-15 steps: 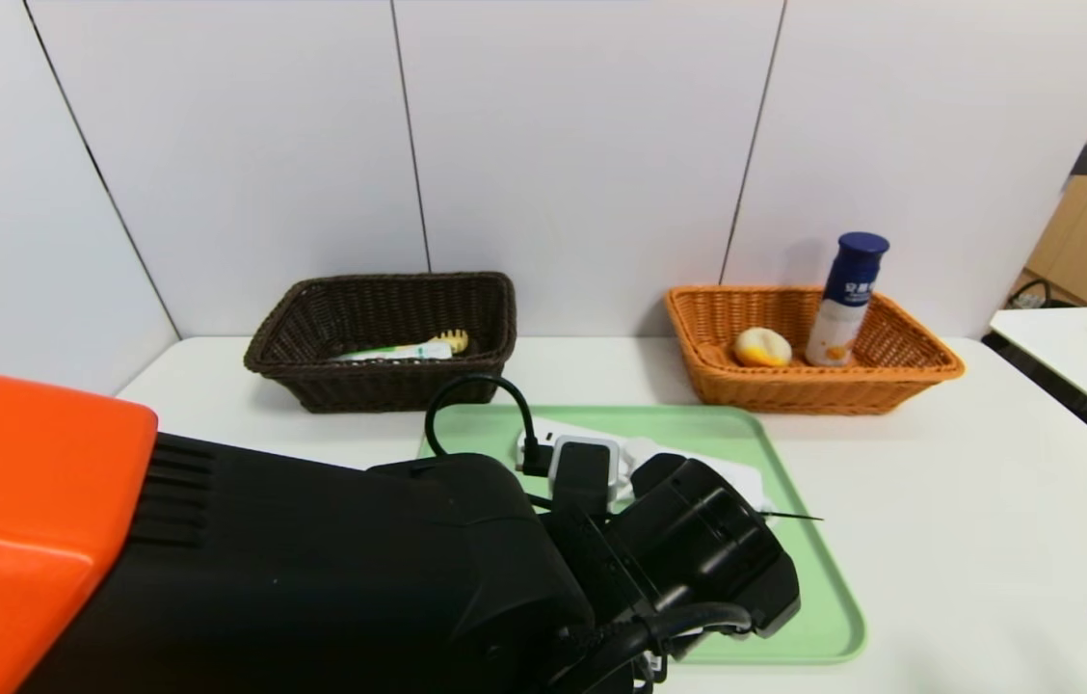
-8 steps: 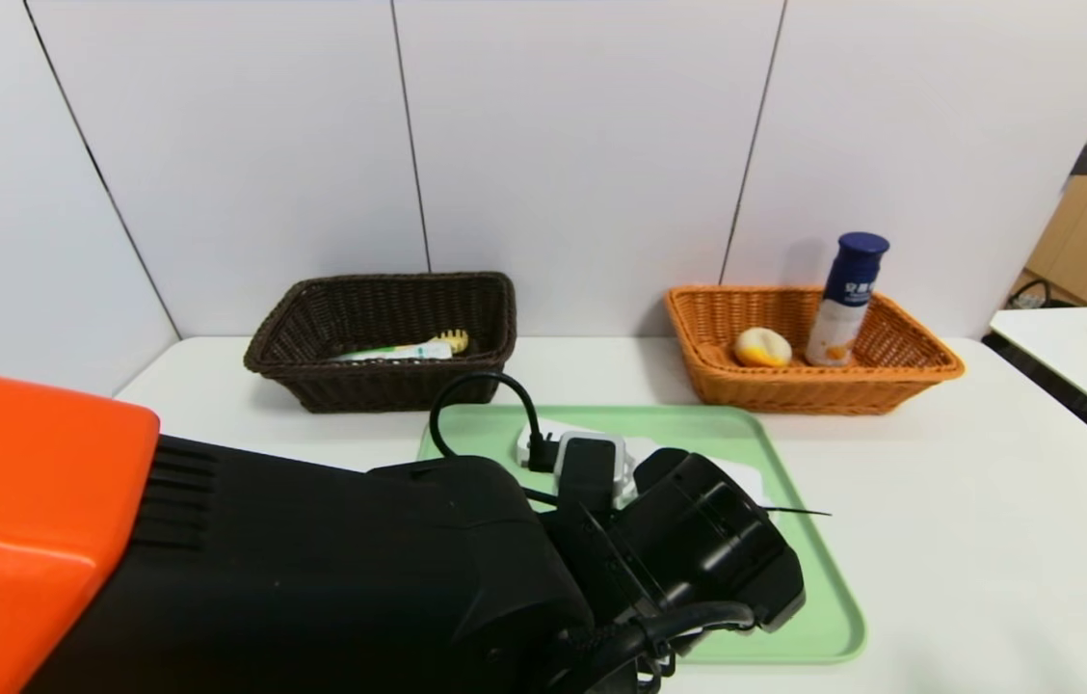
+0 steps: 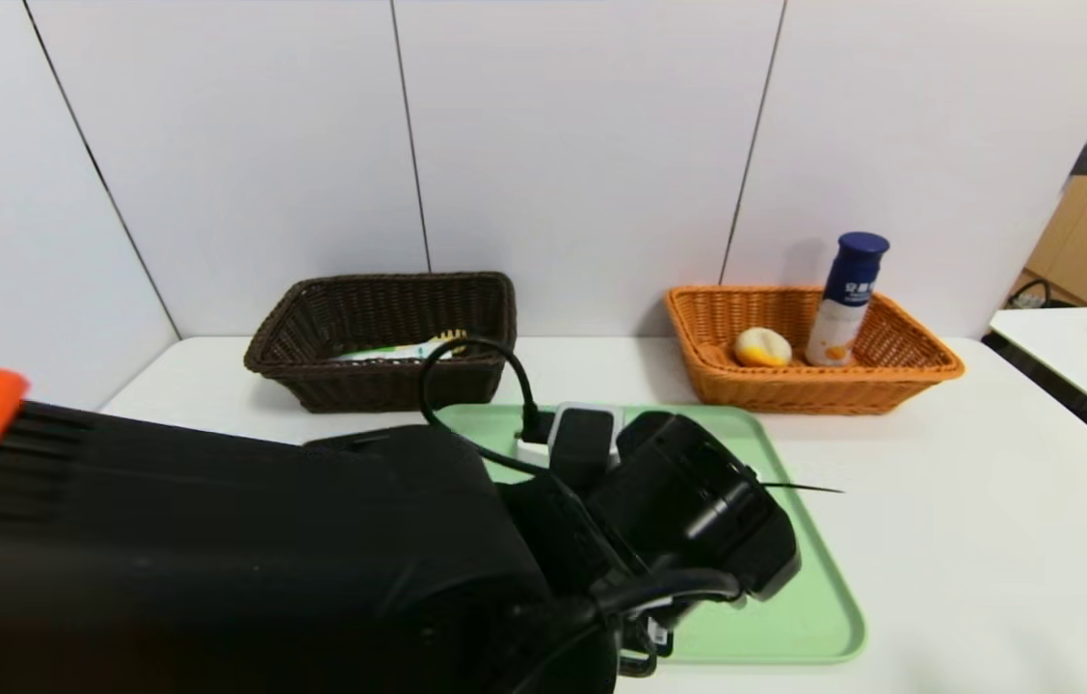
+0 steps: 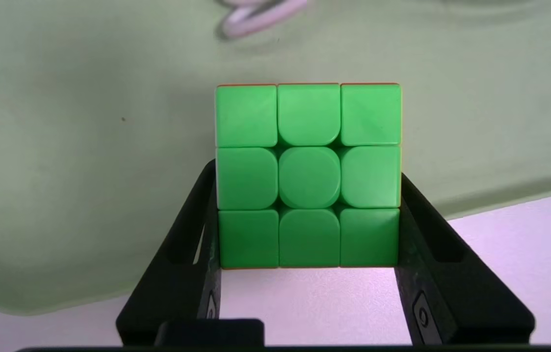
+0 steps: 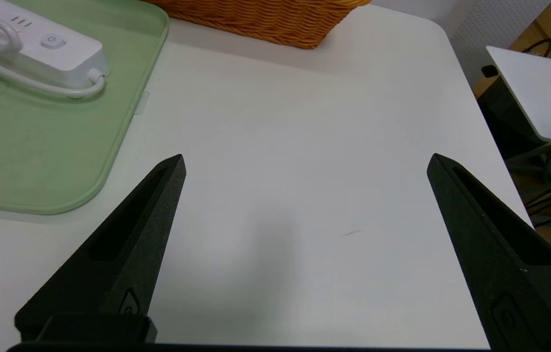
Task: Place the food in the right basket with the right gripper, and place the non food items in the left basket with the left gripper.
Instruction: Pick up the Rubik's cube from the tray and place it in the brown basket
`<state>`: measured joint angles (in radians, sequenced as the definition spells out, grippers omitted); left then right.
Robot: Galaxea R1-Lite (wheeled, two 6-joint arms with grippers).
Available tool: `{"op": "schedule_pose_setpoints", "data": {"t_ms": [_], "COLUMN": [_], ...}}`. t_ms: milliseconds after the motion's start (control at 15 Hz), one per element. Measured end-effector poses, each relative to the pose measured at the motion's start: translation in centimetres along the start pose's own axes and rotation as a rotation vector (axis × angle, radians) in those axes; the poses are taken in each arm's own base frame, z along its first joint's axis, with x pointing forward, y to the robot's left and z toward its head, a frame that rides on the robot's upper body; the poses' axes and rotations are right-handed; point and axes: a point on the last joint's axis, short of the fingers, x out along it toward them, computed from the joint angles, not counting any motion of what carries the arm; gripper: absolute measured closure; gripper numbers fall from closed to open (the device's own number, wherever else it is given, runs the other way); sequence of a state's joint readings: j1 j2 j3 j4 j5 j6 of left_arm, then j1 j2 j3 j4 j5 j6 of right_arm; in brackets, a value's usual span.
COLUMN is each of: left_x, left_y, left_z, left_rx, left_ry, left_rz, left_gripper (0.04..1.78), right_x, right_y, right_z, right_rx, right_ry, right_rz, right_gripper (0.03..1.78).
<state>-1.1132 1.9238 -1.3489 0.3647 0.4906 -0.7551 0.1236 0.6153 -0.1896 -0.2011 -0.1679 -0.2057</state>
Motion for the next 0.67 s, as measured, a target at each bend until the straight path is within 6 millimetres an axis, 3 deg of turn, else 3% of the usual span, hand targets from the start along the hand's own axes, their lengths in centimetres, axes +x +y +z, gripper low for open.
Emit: {"op": "schedule_pose_setpoints", "data": {"t_ms": [133, 333, 467, 667], "left_x": [-1.9, -3.9, -4.3, -4.1], "left_y": [0.6, 3.2, 5.6, 10.9], "left_z": [2.1, 6.4, 9.2, 13.5], "left_rx": [0.034, 0.056, 0.034, 0.01], "left_ry": [-0.117, -0.337, -0.442, -0.588], "left_rz": [-0.038, -0.003, 0.033, 0.121], "left_gripper": [0.86, 0.86, 0.86, 0.86], "right_x": [0.0, 0.1, 0.1, 0.2], "right_y": [0.0, 0.0, 0.1, 0.2], "right_z": [0.0, -0.1, -0.4, -0.6], "right_rx": [0.0, -0.001, -0.002, -0.004], "right_ry": [0.002, 0.006, 0.016, 0.026], "right_rz": [0.001, 0.005, 0.013, 0.017], "right_gripper": [0.1, 0.1, 0.1, 0.1]}}
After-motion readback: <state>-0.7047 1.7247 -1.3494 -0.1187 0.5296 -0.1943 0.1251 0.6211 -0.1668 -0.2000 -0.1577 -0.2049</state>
